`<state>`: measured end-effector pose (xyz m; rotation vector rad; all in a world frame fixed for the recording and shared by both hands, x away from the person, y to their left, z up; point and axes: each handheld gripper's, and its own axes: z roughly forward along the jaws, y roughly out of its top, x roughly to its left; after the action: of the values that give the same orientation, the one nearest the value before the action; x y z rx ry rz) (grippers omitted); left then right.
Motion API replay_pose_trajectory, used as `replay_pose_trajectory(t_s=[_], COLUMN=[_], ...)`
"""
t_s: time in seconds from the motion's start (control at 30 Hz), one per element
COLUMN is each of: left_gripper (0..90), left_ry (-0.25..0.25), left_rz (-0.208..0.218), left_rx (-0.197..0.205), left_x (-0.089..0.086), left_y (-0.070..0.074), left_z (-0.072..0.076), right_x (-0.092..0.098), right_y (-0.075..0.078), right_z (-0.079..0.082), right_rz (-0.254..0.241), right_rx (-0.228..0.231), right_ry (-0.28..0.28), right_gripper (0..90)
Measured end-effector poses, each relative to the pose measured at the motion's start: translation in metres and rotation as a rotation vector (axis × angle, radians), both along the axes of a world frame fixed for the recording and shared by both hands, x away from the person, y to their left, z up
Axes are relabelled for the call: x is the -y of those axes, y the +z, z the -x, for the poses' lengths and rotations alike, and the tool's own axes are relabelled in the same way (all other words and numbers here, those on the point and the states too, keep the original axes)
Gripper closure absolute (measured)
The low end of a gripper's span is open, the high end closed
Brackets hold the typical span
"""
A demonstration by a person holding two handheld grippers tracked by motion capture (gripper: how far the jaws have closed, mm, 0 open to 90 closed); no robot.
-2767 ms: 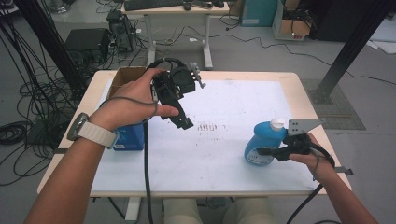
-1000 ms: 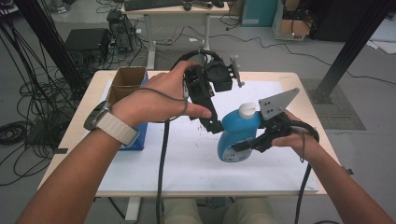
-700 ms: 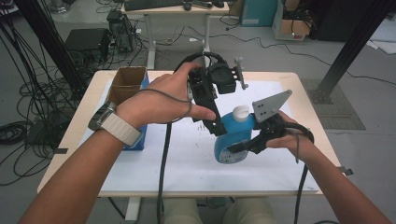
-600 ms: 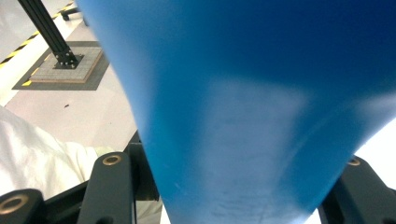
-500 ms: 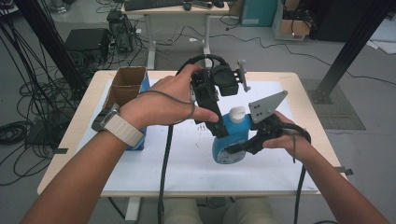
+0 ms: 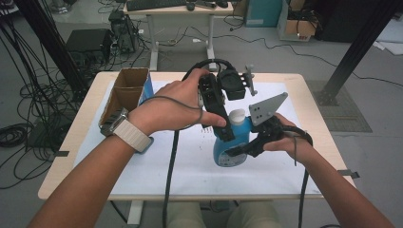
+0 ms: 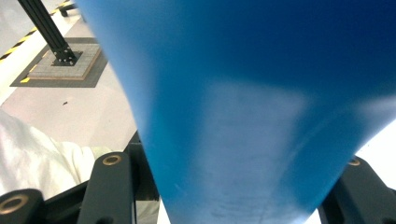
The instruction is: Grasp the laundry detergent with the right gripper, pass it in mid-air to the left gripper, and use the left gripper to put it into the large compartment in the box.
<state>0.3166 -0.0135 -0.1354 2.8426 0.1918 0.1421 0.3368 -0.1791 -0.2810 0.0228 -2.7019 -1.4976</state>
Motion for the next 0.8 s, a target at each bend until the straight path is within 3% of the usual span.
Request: replay_pose_trajectory(t_s=[0.8], left_gripper=[6.1], left_ry=[-0.007], left_rz=[-0.001], left_rx=[-0.027], left_x=[0.0058], left_y=[-0.0051], left_z=[-0.0041], right_x=[-0.0025], right_y=[-0.0045], right_z=[-0.0012], right_rz=[0.011], right_rx=[-0.003], right_ry=[-0.001], right_gripper=[42.9])
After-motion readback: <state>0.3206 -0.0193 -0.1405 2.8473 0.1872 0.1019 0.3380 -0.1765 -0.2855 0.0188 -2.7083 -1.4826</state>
